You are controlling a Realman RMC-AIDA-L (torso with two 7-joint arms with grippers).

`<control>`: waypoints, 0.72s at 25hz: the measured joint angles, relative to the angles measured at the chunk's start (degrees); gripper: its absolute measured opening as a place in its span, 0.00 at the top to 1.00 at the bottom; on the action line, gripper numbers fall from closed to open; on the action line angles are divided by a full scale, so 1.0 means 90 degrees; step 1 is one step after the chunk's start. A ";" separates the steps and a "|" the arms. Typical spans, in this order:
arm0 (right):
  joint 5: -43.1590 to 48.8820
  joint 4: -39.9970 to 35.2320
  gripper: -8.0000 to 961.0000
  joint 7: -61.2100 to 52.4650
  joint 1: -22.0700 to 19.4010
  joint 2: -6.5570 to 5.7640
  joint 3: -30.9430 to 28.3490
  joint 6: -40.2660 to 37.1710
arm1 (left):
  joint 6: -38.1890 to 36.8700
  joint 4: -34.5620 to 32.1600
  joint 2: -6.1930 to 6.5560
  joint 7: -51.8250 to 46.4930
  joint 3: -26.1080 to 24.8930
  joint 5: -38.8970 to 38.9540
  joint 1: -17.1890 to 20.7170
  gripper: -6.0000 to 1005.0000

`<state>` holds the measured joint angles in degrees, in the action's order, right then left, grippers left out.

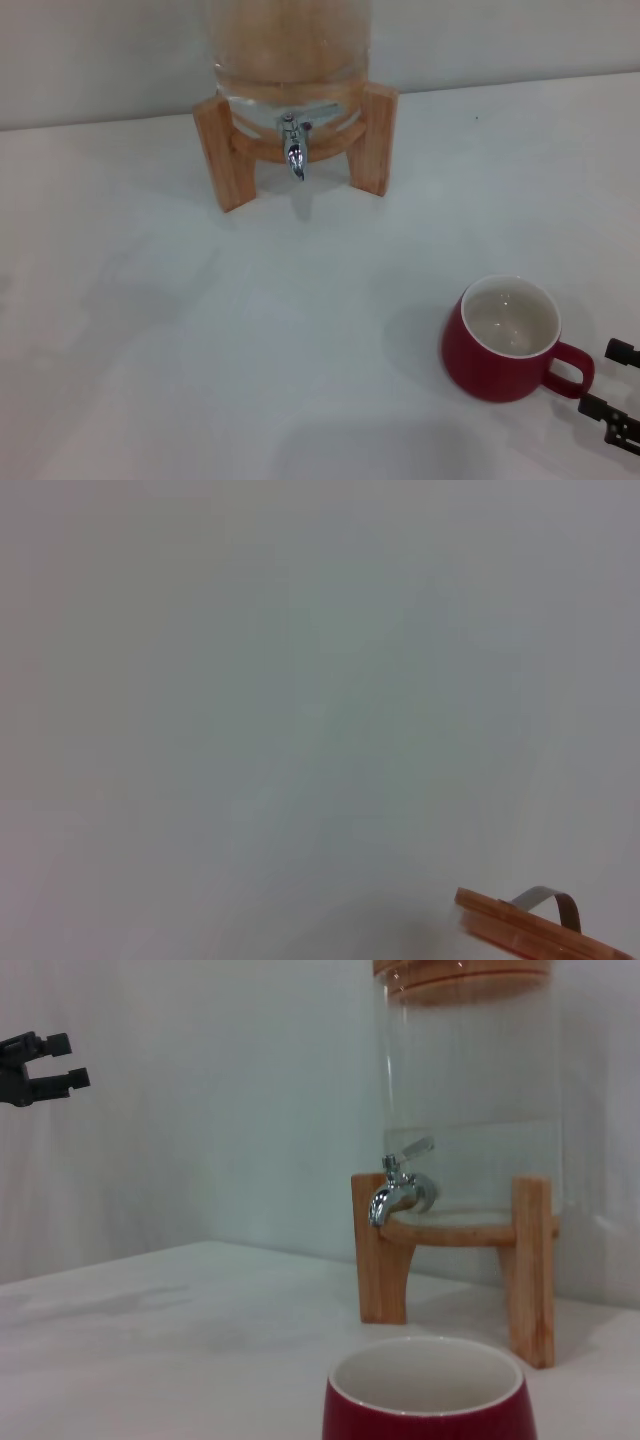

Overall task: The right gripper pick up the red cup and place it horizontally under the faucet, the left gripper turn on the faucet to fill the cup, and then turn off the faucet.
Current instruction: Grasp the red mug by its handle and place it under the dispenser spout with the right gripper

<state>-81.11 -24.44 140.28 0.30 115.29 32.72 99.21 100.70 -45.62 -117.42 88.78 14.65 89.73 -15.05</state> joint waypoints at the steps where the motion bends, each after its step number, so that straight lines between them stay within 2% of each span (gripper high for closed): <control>1: -0.0015 0.0058 0.28 0.0091 0.0014 0.0002 -0.0016 -0.0011 | -0.0001 0.0000 0.0003 -0.0001 0.0000 0.0000 0.0000 0.13; 18: -0.0028 0.0439 0.28 0.0330 0.0318 0.0003 -0.0003 -0.0706 | 0.0015 -0.0003 0.0009 -0.0008 -0.0035 0.0056 0.0003 0.13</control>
<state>-81.36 -20.49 143.25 3.16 115.31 32.69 92.86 100.84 -45.64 -117.33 88.71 14.34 90.23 -15.03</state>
